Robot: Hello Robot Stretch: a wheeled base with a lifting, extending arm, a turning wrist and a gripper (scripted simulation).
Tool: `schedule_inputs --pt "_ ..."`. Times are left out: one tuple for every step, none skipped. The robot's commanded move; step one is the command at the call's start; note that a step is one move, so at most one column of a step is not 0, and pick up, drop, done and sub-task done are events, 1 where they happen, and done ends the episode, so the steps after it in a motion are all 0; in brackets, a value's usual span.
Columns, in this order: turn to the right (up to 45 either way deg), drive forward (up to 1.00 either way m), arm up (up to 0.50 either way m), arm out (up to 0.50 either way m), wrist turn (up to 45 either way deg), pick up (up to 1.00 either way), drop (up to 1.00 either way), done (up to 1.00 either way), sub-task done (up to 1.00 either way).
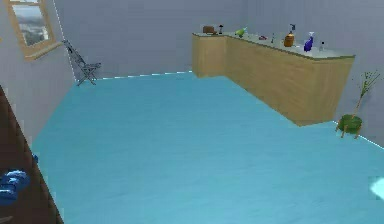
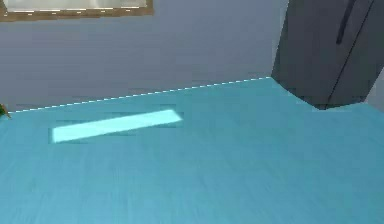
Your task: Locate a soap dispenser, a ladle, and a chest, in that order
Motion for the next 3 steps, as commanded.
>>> schedule_inputs --pt "18.0 0.00 0.00 0.00 0.0 0.00 0.00 0.00 0.00" --pt "0.0 1.00 0.00 0.00 0.0 0.00 0.00 0.00 0.00" --pt "0.0 1.00 0.00 0.00 0.0 0.00 0.00 0.00 0.00"
